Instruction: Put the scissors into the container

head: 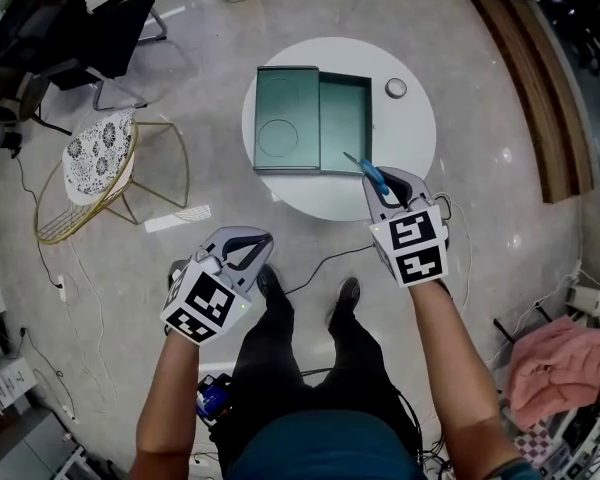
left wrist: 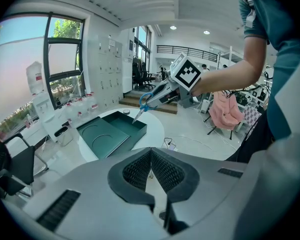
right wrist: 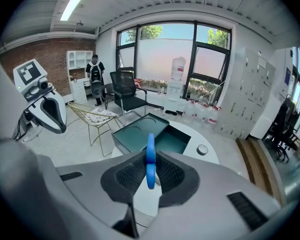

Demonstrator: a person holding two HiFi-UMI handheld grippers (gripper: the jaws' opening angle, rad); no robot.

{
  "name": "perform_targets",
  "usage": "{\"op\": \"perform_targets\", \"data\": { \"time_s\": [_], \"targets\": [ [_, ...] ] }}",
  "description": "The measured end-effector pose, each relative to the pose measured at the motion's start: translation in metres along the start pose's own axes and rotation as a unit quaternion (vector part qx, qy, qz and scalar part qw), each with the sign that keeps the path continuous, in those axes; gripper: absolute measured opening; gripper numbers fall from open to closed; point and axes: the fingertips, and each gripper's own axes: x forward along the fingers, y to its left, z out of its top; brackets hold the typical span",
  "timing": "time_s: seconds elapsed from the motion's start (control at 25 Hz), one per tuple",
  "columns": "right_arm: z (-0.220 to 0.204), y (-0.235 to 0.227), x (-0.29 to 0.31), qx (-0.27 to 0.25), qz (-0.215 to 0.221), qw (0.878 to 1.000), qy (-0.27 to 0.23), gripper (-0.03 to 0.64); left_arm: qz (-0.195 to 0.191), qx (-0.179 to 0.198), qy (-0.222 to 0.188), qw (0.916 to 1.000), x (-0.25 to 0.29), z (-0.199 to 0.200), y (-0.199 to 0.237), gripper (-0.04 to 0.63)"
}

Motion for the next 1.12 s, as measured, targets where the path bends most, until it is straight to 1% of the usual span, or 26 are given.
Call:
{"op": "perform_targets", "data": {
  "time_s": [0.36, 0.8, 1.12],
  "targets": [
    [-0.011, -0.013, 0.021, -0.006, -0.005, 1.000, 0.014, 0.069, -0.009, -0.005, 0.004, 0.9999, 0.014, -0.006, 0.003, 0.018],
    [-0.033, -0.013, 0.043, -0.009, -0.001, 1.000, 0.029, 0.069, -0.016, -0.006, 0.007, 0.9998, 0.029, -0.018, 0.002, 0.018],
    [-0.037, -0.016, 0.061, -0.011, 0.001, 0.999, 0.035, 0.069, -0.024, -0.007, 0.010, 0.9996, 0.039, -0.027, 0.007, 0.018]
  ]
}}
